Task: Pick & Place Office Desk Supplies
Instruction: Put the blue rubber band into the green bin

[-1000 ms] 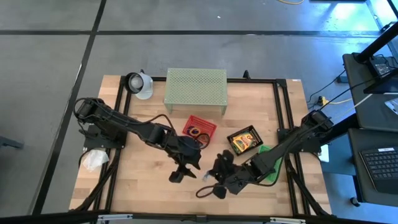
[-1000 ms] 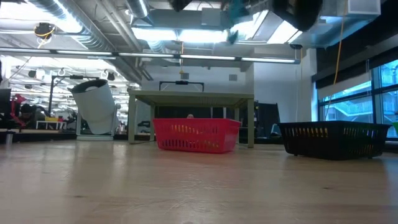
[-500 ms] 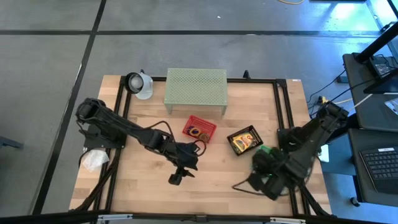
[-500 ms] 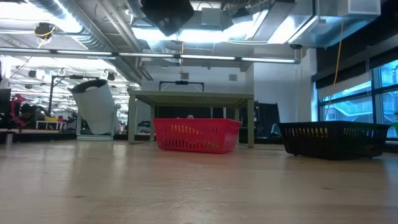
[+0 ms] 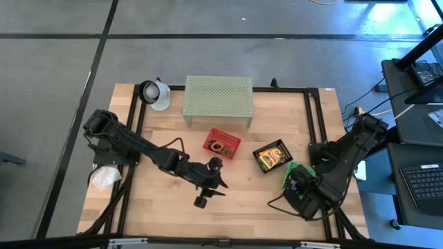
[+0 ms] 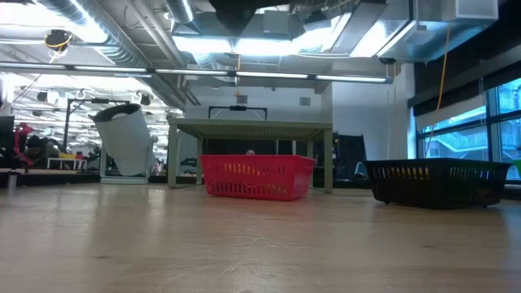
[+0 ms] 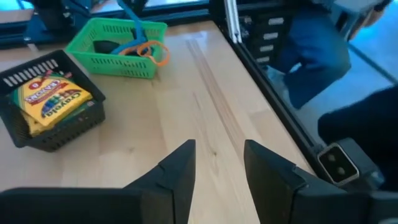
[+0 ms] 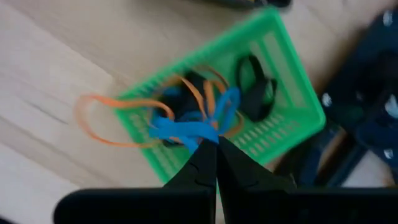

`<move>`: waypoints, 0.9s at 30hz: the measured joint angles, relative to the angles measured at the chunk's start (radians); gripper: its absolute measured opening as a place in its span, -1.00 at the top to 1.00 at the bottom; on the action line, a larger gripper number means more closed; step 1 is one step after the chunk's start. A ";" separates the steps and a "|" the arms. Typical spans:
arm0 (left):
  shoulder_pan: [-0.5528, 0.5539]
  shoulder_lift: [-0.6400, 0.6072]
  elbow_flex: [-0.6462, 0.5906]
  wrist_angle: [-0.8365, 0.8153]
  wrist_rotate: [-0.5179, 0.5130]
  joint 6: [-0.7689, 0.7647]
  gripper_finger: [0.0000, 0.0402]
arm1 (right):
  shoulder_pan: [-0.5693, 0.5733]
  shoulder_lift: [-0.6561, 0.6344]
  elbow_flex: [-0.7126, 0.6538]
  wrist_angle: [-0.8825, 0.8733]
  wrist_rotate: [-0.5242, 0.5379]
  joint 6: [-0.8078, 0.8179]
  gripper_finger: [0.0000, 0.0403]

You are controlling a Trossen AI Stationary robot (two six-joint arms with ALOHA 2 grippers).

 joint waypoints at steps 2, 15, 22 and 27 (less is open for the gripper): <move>-0.014 0.000 0.000 -0.010 -0.002 0.018 0.36 | -0.007 0.000 -0.038 0.023 -0.053 0.004 1.00; -0.029 0.000 -0.284 0.661 0.018 0.040 0.37 | -0.092 0.000 -0.094 0.051 -0.122 -0.091 1.00; 0.002 0.000 -0.314 0.648 0.024 -0.008 0.37 | -0.119 0.000 -0.094 0.046 -0.114 -0.155 0.92; 0.001 0.001 -0.314 0.633 0.037 -0.007 0.37 | -0.133 0.000 -0.094 0.038 -0.116 -0.156 0.74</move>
